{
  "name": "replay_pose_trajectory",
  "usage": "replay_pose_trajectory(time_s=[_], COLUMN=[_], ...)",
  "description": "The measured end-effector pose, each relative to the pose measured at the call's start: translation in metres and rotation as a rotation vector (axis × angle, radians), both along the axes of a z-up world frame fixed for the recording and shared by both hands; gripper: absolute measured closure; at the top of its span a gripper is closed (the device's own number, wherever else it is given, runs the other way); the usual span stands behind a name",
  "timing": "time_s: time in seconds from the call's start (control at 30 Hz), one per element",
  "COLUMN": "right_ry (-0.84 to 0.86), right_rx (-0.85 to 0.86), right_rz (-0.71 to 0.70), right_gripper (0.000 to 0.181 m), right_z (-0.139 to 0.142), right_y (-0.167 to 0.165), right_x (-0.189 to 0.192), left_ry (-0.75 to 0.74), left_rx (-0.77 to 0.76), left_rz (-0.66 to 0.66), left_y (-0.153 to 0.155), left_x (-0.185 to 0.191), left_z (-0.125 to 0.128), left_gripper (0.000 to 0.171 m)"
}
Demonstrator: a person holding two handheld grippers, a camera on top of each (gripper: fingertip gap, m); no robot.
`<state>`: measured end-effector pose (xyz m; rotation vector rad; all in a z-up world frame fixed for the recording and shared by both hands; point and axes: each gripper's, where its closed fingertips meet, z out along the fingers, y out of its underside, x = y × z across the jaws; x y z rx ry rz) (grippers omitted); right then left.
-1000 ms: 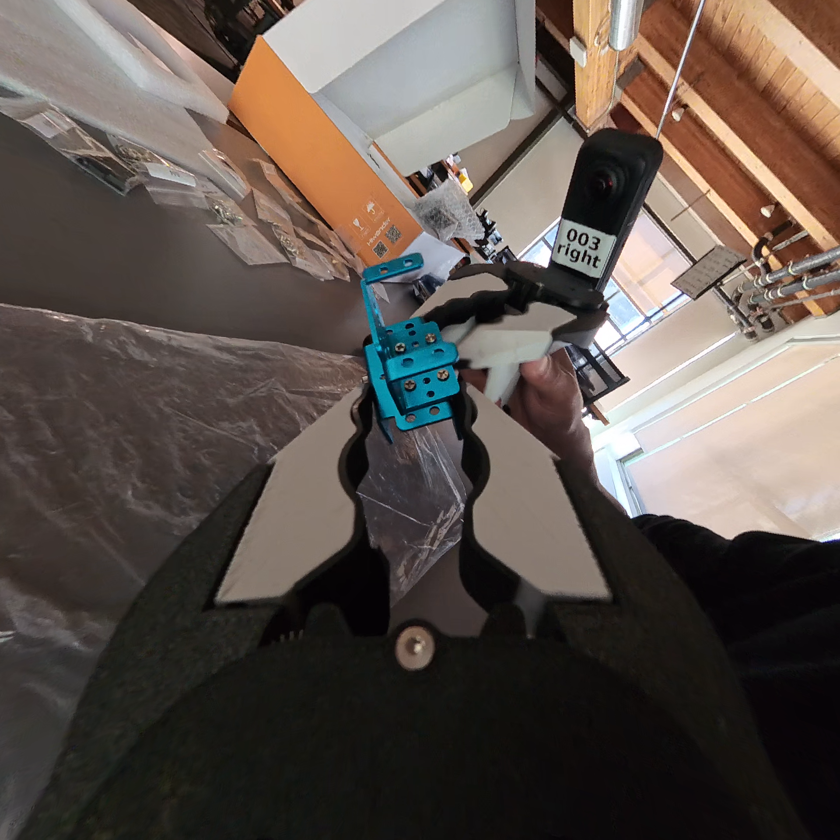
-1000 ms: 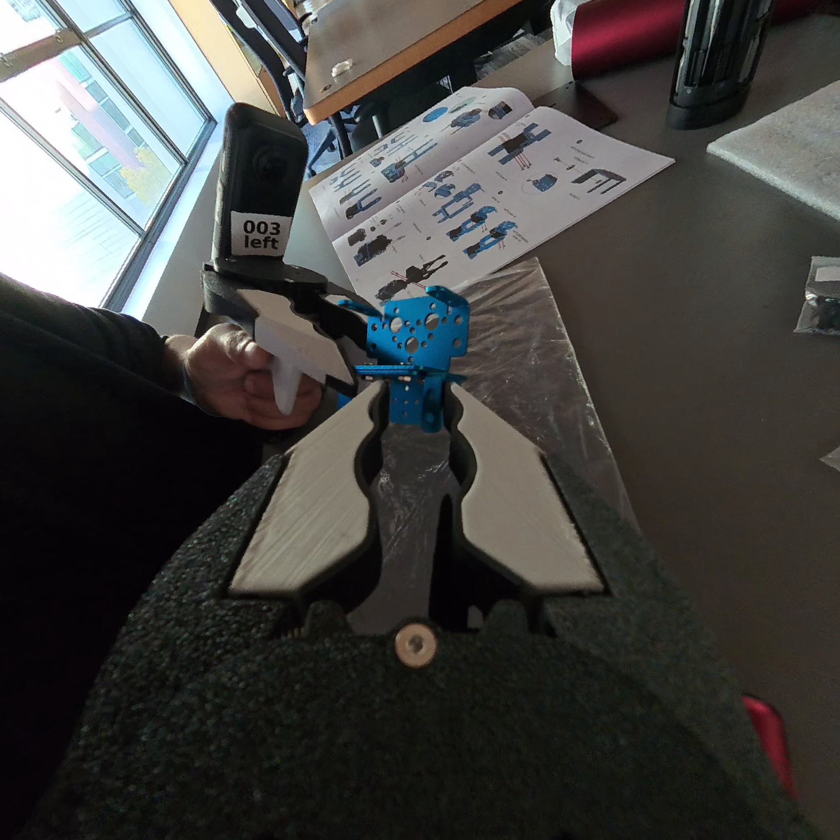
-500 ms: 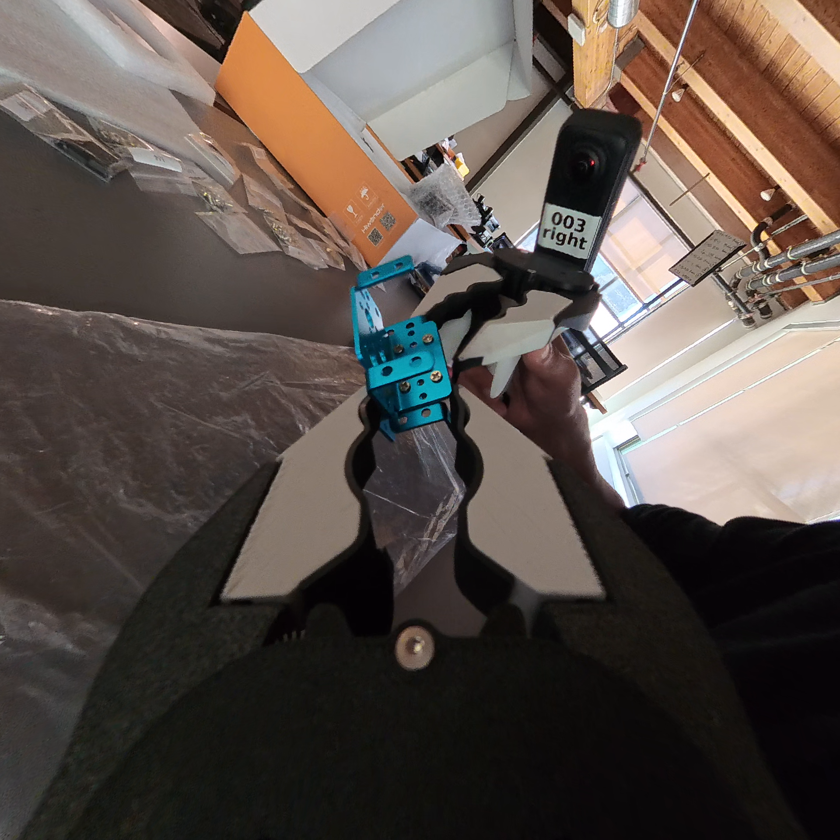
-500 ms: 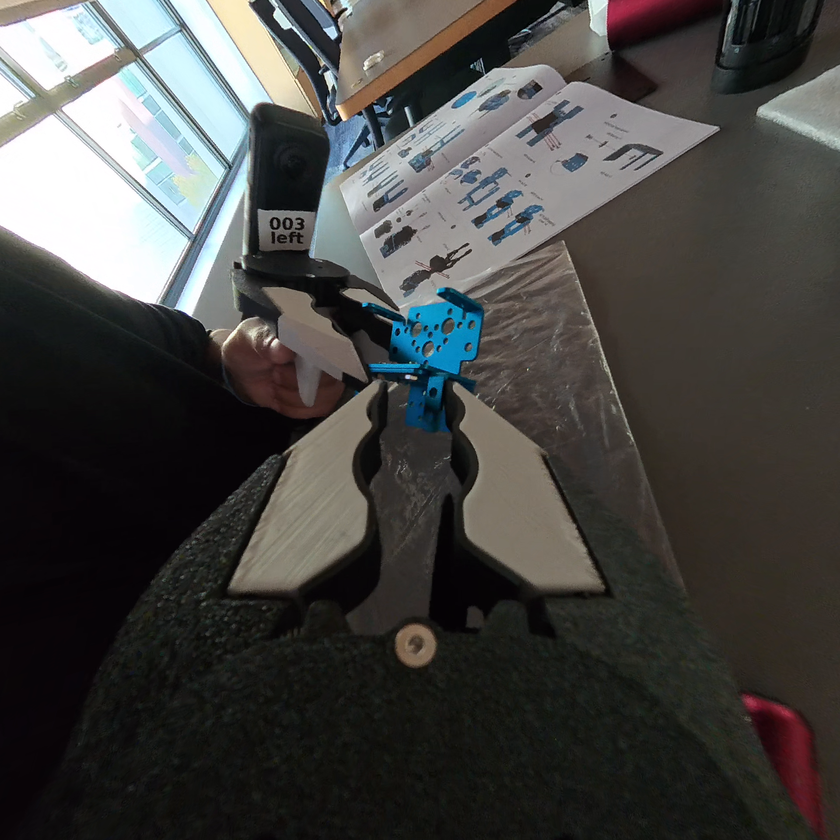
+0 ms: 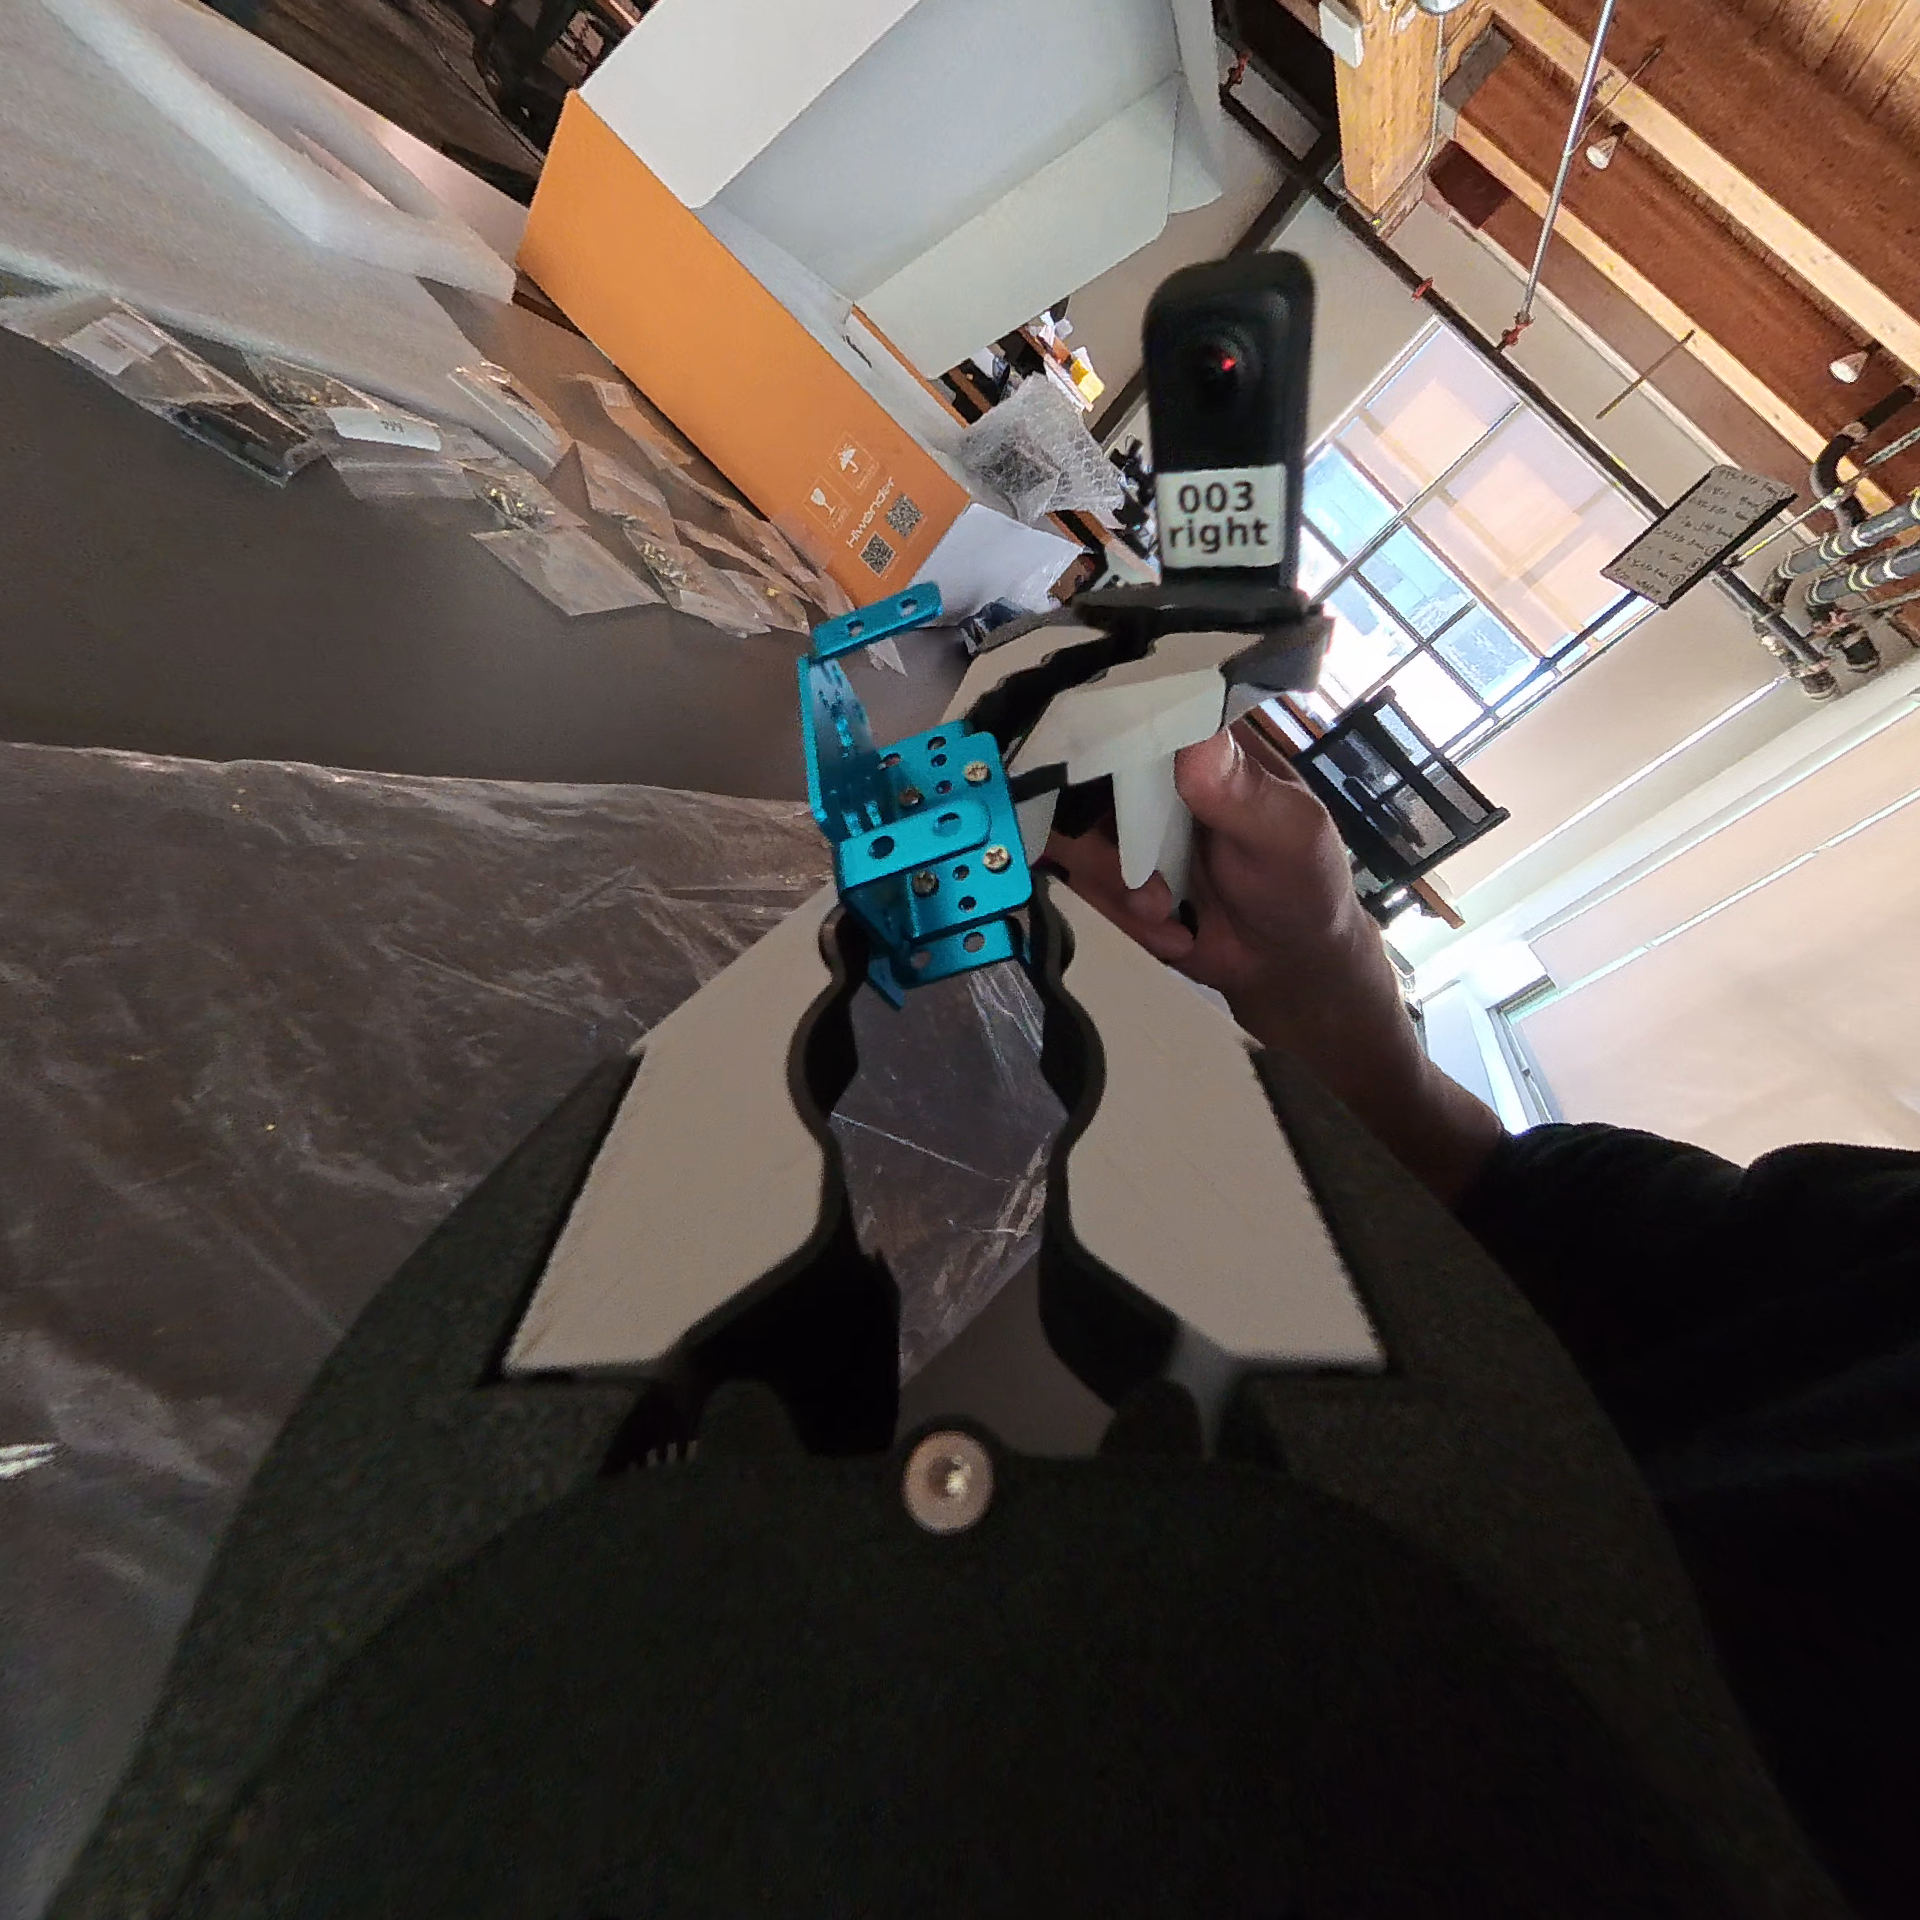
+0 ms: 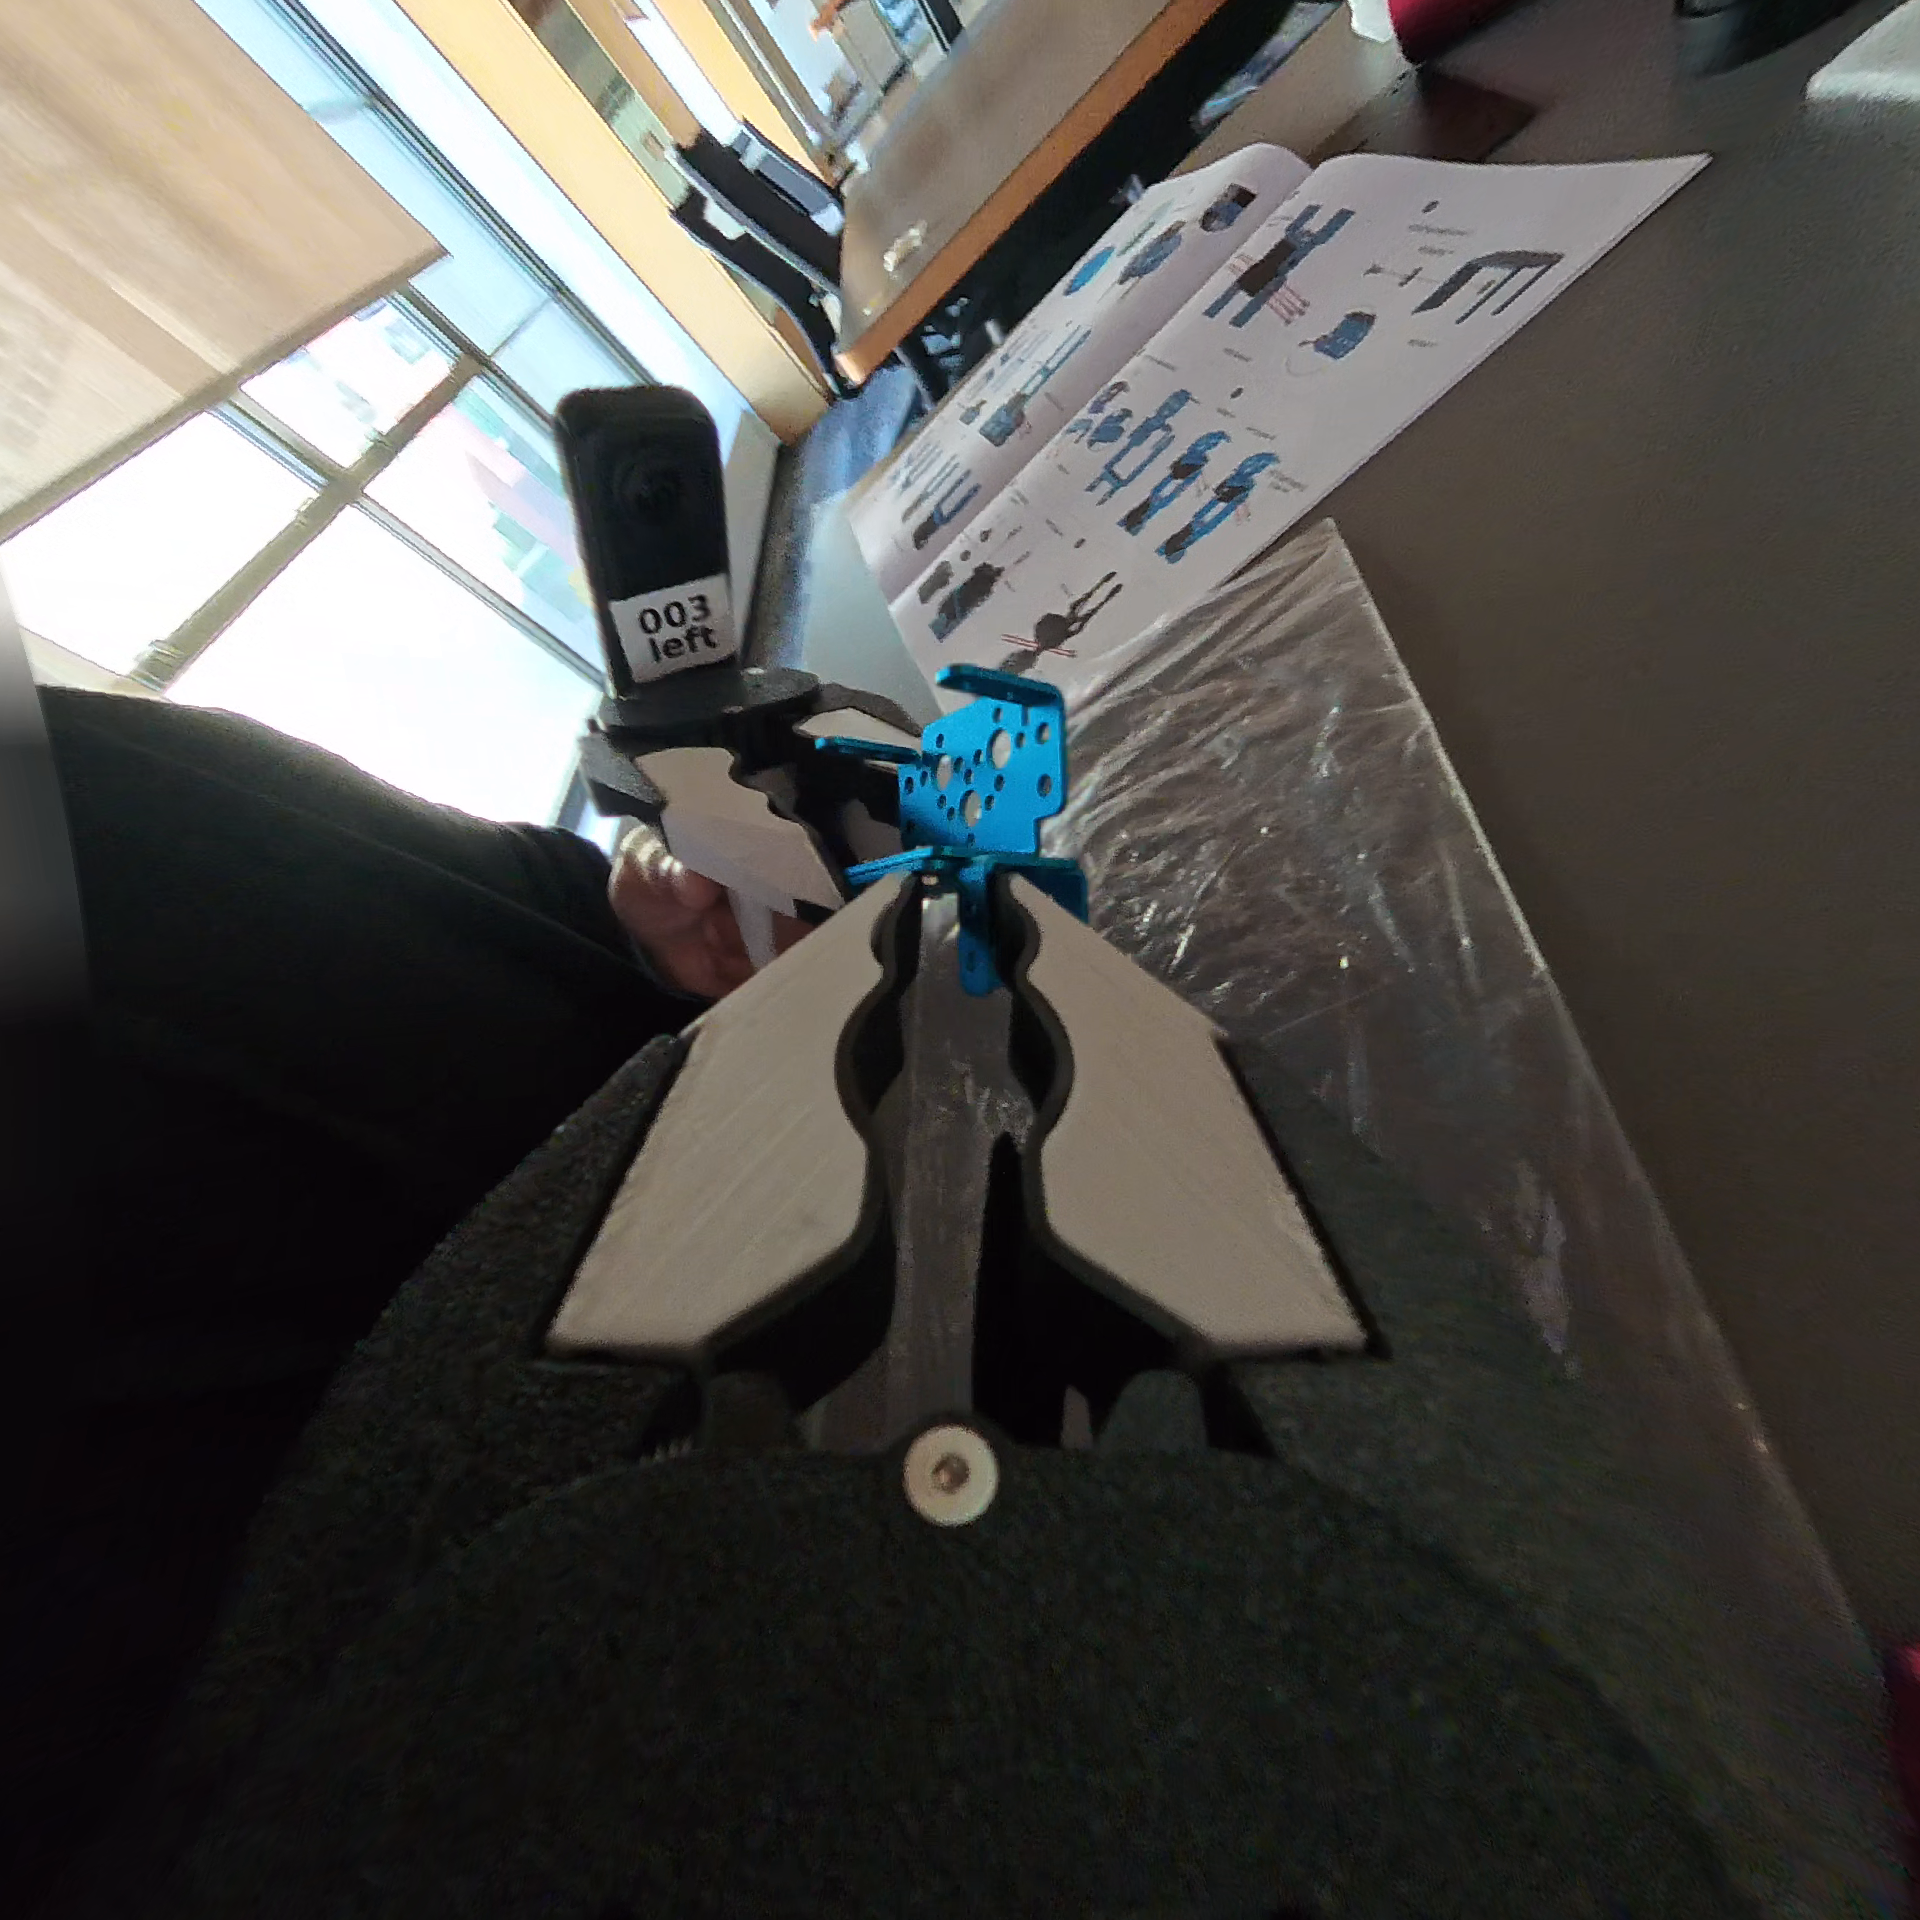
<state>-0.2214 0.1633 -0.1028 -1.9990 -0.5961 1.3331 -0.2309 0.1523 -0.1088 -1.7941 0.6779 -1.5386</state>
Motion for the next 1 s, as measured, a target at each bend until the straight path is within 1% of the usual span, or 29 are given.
replay_pose_trajectory(time_s=[0.13,0.23,0.33,0.37,0.4,0.47,0.53,0.57,0.67,0.73,0.77,0.83,0.87,0.9,1.0], right_ry=[0.101,0.174,0.160,0.153,0.147,0.105,0.041,0.019,-0.080,-0.167,-0.181,-0.187,-0.194,-0.199,-0.212], right_rx=[-0.084,-0.150,-0.227,-0.265,-0.308,-0.349,-0.405,-0.457,-0.512,-0.505,-0.503,-0.494,-0.482,-0.471,-0.440], right_rz=[0.041,0.101,0.202,0.245,0.289,0.317,0.368,0.404,0.473,0.506,0.511,0.532,0.533,0.532,0.525], right_gripper=[0.172,0.180,0.180,0.181,0.181,0.181,0.181,0.180,0.180,0.181,0.180,0.180,0.180,0.179,0.177], right_z=[0.002,0.004,-0.006,-0.009,-0.011,-0.015,-0.020,-0.022,-0.033,-0.045,-0.047,-0.049,-0.050,-0.052,-0.059], right_y=[-0.003,-0.008,-0.016,-0.019,-0.022,-0.018,-0.017,-0.018,-0.016,-0.014,-0.011,-0.008,-0.006,-0.003,0.005], right_x=[-0.001,-0.003,-0.009,-0.010,-0.010,-0.008,-0.005,-0.004,-0.008,-0.011,-0.013,-0.015,-0.015,-0.014,-0.009], left_ry=[-0.006,-0.037,-0.001,0.020,0.048,0.095,0.163,0.207,0.349,0.450,0.503,0.575,0.606,0.624,0.580], left_rx=[-0.017,-0.095,-0.153,-0.170,-0.187,-0.184,-0.097,-0.006,0.379,0.620,0.699,0.789,0.813,0.815,0.754], left_rz=[-0.017,-0.069,-0.104,-0.125,-0.151,-0.197,-0.228,-0.247,-0.353,-0.451,-0.507,-0.604,-0.622,-0.644,-0.733], left_y=[-0.003,-0.009,-0.017,-0.021,-0.025,-0.033,-0.032,-0.028,-0.012,-0.004,-0.003,0.001,0.007,0.011,0.011], left_x=[-0.002,-0.005,-0.012,-0.014,-0.016,-0.024,-0.036,-0.041,-0.051,-0.048,-0.046,-0.038,-0.033,-0.028,-0.018], left_z=[0.001,0.002,-0.006,-0.010,-0.014,-0.020,-0.023,-0.023,-0.022,-0.031,-0.039,-0.055,-0.062,-0.067,-0.073], left_gripper=[0.141,0.140,0.138,0.132,0.119,0.114,0.112,0.109,0.104,0.098,0.096,0.086,0.086,0.085,0.086])
